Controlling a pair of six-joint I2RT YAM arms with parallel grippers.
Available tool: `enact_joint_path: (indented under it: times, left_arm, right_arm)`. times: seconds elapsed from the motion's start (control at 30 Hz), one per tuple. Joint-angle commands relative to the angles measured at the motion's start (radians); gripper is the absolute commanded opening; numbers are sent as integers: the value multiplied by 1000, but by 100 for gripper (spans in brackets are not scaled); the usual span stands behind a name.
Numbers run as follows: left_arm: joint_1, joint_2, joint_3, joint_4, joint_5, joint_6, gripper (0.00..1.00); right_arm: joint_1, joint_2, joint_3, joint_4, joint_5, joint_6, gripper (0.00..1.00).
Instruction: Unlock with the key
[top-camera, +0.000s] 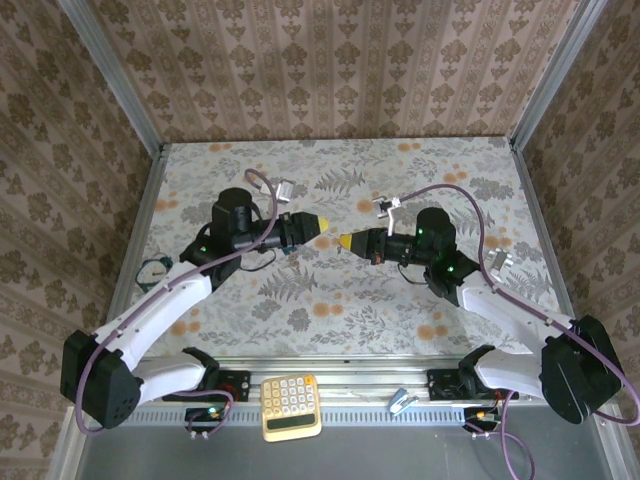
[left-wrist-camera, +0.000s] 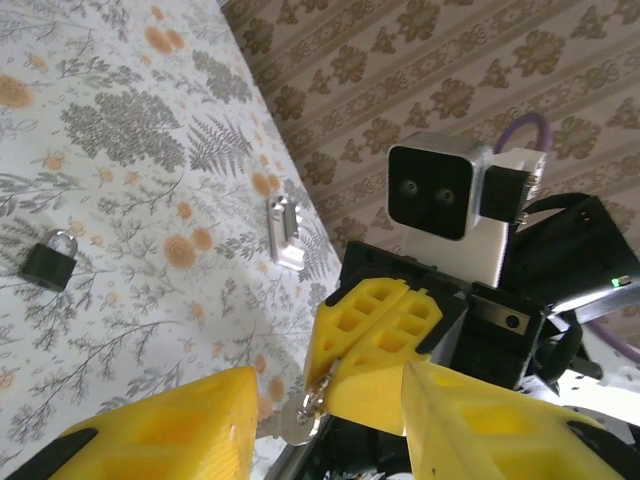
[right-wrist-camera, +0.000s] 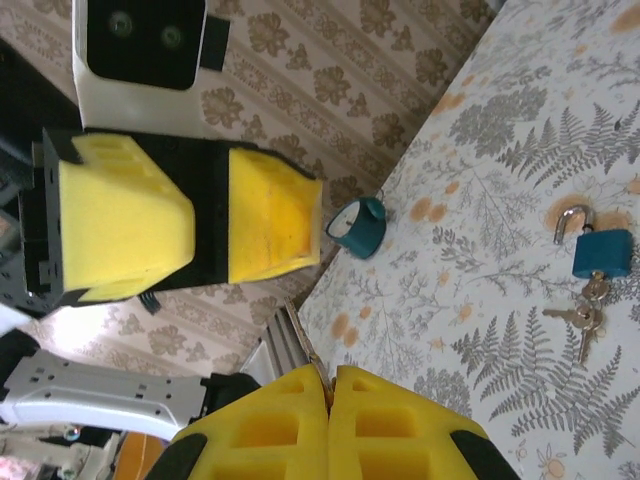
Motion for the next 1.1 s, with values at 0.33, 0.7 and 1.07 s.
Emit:
enact_joint_path:
  times: [0.33, 0.7, 1.07]
  left_arm:
    - [-22, 17, -65, 263, 4, -133, 48]
    - [-34, 33, -59, 272, 11, -139, 21]
    - [-35, 30, -38, 190, -3, -95, 0]
  right_arm:
    - [43, 33, -1, 166, 54, 79, 0]
    - [49, 46, -14, 224, 76, 110, 0]
    - [49, 63, -13, 188, 77, 108, 11]
